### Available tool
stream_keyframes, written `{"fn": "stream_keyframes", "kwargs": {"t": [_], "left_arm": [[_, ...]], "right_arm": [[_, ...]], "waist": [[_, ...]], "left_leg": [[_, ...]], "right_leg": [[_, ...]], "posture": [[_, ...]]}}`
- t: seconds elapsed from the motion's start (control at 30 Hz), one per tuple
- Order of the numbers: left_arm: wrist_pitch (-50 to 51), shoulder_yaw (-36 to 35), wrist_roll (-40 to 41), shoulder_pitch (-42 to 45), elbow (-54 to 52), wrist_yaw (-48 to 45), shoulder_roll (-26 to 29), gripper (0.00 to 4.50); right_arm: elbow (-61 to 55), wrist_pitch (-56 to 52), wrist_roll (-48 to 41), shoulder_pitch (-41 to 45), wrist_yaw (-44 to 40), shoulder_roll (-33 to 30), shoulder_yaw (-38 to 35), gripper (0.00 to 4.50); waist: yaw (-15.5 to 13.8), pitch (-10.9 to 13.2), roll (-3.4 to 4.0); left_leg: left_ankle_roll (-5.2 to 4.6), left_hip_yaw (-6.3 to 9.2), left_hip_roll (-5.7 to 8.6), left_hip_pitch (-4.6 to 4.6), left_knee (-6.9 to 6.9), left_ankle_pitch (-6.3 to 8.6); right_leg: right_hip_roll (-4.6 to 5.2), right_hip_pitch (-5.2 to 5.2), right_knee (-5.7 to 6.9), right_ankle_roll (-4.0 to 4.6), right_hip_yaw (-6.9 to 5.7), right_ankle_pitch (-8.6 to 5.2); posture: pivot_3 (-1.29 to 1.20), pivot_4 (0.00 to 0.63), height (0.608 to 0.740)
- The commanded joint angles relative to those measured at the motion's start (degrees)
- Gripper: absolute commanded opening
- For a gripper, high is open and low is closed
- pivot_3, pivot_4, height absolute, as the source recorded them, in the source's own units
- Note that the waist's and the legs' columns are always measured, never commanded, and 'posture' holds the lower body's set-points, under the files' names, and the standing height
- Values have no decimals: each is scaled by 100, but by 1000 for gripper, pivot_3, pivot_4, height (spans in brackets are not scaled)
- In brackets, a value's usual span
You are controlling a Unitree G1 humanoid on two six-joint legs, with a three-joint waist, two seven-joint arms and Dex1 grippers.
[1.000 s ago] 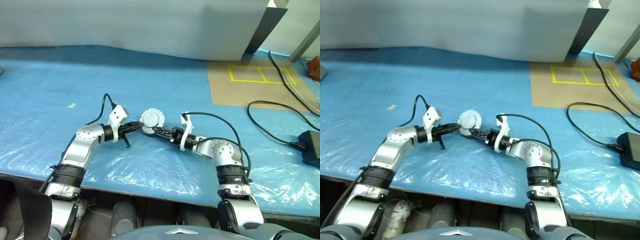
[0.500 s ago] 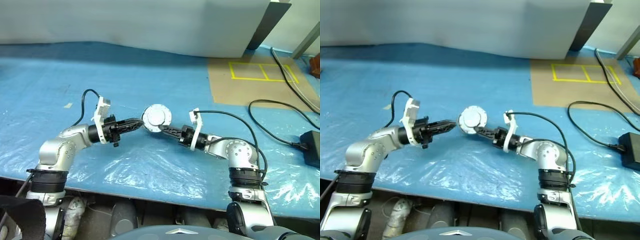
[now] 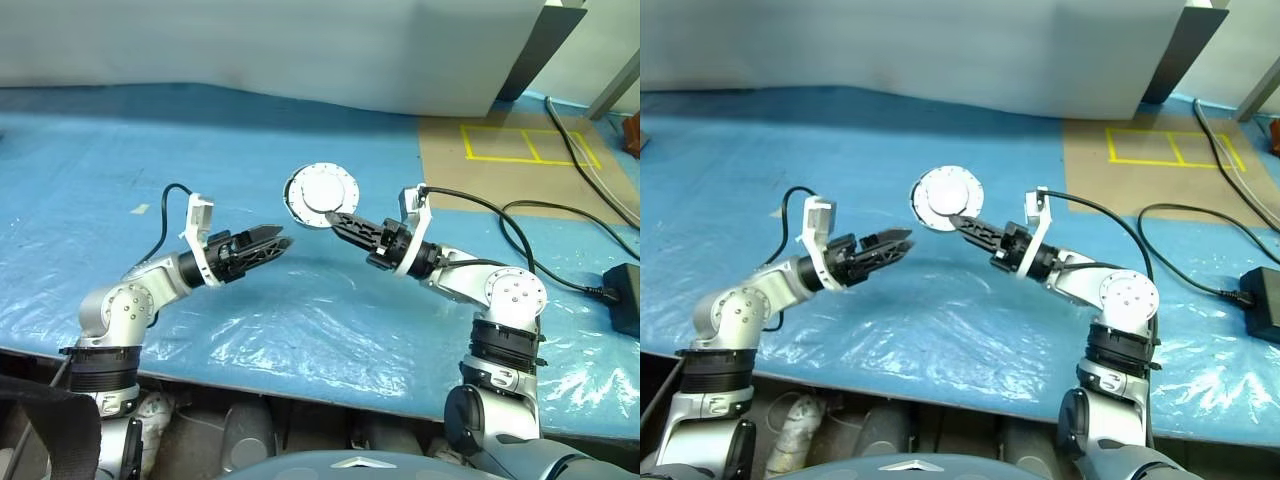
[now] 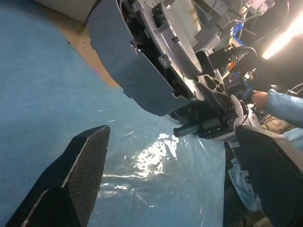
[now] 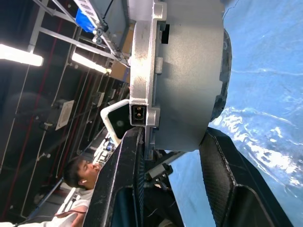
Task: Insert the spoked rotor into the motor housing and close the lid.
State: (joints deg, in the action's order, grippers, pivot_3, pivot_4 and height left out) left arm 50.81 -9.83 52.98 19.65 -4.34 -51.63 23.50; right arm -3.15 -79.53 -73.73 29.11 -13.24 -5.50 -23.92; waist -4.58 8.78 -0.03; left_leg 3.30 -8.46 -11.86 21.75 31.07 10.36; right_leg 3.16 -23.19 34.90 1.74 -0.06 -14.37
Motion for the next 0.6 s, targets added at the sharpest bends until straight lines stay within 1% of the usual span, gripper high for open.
{"fn": "stream_keyframes", "kwargs": {"t": [0.03, 0.13, 0.33, 0.43, 0.53, 0.6], "left_arm": [[114, -218, 352, 180, -68, 257, -162, 4472], [157, -328, 593, 316, -10, 575, -480, 4472], [122, -429, 910, 507, -101, 1107, -928, 4472], [-23, -356, 729, 637, 179, 1290, -1108, 4472], [-240, -42, 383, 788, 376, 1306, -1367, 4472], [-316, 72, 296, 867, 434, 1287, -1534, 4472]], "right_arm": [[-250, 90, -652, 152, 198, -30, 48, 1309], [-276, 190, -723, 123, 279, -113, 143, 1309], [-310, 413, -871, 41, 389, -187, 278, 1309], [-313, 501, -955, 11, 433, -239, 358, 1309], [-290, 580, -1019, 5, 472, -273, 447, 1309], [-291, 629, -1045, -8, 491, -286, 510, 1309]], "waist": [[-8, 0, 0], [-40, 0, 0], [-95, 0, -1], [-104, 0, -1], [-108, 0, -1], [-108, 1, -2]], "left_leg": [[0, 1, 0, 0, 2, 0], [0, 1, 2, 2, 9, 0], [0, 4, 2, 7, 15, 0], [0, 7, 2, 12, 21, 0], [0, 7, 6, 12, 27, 0], [0, 8, 6, 17, 35, 0]], "right_leg": [[0, 0, 2, 0, 0, 0], [1, 1, 4, -5, 1, 3], [0, 1, 6, -8, 1, 4], [0, 1, 6, -12, 1, 7], [2, 2, 9, -19, 3, 11], [4, 2, 8, -25, 4, 15]], "posture": [[0, 150, 740], [0, 150, 740], [0, 150, 740], [0, 150, 740], [0, 150, 740], [0, 150, 740]]}}
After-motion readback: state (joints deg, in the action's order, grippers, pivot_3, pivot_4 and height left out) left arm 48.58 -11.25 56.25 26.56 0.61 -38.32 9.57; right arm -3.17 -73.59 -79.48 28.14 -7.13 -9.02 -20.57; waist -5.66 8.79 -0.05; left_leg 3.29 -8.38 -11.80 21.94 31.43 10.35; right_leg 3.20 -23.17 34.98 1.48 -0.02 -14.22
